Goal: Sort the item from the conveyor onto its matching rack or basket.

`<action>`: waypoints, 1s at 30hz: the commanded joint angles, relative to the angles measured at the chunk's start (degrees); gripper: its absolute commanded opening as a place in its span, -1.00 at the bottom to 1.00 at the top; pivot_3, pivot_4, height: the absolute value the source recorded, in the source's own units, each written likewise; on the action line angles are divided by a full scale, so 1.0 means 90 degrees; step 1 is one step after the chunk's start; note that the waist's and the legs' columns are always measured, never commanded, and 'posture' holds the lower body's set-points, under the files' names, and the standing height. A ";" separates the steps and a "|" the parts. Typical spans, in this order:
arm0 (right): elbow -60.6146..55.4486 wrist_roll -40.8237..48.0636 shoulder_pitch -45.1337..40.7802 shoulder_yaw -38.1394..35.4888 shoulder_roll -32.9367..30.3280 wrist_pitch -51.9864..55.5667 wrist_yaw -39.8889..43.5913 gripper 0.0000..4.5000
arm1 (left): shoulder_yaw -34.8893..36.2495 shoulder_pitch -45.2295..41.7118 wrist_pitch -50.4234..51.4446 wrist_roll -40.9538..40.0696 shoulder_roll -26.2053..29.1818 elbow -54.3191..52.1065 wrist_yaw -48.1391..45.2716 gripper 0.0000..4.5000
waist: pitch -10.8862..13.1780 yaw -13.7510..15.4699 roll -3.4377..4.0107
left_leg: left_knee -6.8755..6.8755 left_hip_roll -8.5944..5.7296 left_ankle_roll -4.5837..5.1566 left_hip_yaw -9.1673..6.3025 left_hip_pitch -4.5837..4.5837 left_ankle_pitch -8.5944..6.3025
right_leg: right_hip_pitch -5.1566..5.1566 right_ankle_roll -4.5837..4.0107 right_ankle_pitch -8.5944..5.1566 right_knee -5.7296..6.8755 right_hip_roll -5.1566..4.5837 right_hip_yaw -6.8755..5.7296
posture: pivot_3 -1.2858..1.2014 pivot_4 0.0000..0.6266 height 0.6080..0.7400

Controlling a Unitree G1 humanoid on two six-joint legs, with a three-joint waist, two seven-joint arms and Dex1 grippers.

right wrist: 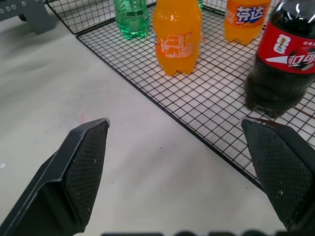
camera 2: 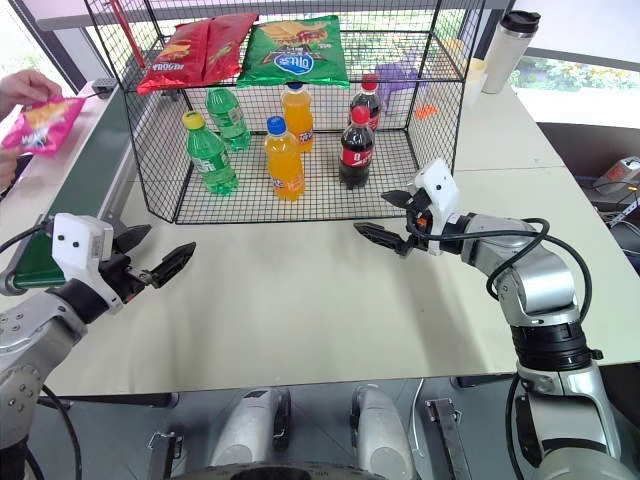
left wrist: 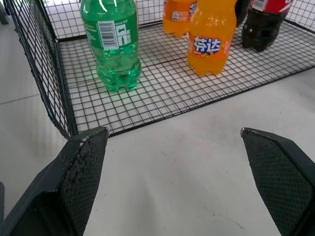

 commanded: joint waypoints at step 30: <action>-0.0201 0.0852 -0.0483 -0.0534 0.0426 0.0295 0.0049 0.95 | 0.0508 -0.0054 -0.1727 0.3152 0.1403 0.0980 0.0350 1.00 | 0.0002 -0.0032 -0.0002 | 0.0000 0.0001 0.0000 0.0000 0.0002 0.0000 | -0.0005 -0.0001 0.0000 0.0008 0.0002 0.0000 | 0.03 -0.52 1.00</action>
